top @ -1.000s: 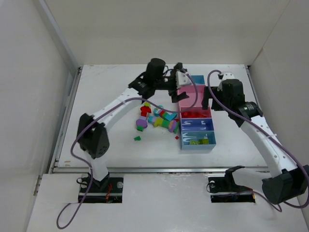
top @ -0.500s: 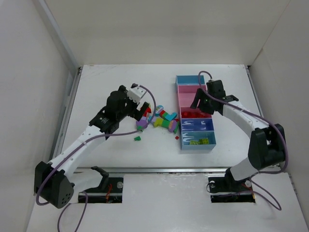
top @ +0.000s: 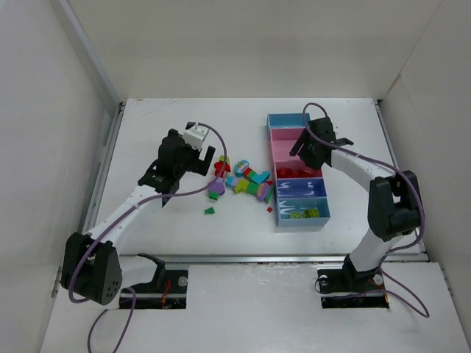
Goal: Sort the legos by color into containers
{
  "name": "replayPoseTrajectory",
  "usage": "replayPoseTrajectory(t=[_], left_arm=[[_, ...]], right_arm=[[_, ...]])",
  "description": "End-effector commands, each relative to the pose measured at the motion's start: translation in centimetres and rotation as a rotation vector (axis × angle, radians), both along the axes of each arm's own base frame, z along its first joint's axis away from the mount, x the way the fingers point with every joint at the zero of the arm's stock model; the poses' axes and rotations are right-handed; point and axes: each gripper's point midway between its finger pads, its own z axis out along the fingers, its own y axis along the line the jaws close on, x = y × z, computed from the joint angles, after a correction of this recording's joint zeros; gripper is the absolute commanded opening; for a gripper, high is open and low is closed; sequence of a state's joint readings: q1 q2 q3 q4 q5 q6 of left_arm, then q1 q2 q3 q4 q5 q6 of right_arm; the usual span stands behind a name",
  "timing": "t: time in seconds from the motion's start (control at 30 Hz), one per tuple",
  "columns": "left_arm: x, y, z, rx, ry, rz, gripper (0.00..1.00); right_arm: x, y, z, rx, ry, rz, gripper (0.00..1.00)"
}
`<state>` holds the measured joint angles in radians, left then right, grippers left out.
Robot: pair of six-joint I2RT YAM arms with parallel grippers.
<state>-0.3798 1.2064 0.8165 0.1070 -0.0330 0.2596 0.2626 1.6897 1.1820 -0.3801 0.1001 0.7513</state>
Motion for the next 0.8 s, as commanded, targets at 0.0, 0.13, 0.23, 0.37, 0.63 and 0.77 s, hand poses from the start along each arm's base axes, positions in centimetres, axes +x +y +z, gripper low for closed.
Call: replayPoseTrajectory(t=[0.0, 0.13, 0.23, 0.37, 0.63, 0.77], left_arm=[[0.0, -0.7, 1.9, -0.04, -0.069, -0.032, 1.0], [0.6, -0.5, 3.1, -0.045, -0.109, -0.026, 1.0], [0.8, -0.4, 3.4, -0.026, -0.128, -0.035, 1.0], [0.4, 0.1, 2.9, -0.028, -0.134, -0.026, 1.0], [-0.3, 0.9, 2.5, -0.041, -0.139, -0.013, 1.0], [-0.5, 0.7, 2.7, -0.05, -0.148, -0.03, 1.0]], right_arm=[[3.6, -0.4, 2.3, 0.023, -0.126, -0.095, 0.73], [3.3, -0.4, -0.4, 0.018, -0.059, -0.113, 0.65], [3.4, -0.4, -0.8, 0.032, -0.048, -0.147, 0.48], [3.7, -0.9, -0.4, 0.021, -0.077, -0.176, 0.2], [1.8, -3.6, -1.1, 0.006, -0.049, -0.365, 0.0], [1.5, -3.6, -1.7, 0.039, -0.054, -0.401, 0.0]])
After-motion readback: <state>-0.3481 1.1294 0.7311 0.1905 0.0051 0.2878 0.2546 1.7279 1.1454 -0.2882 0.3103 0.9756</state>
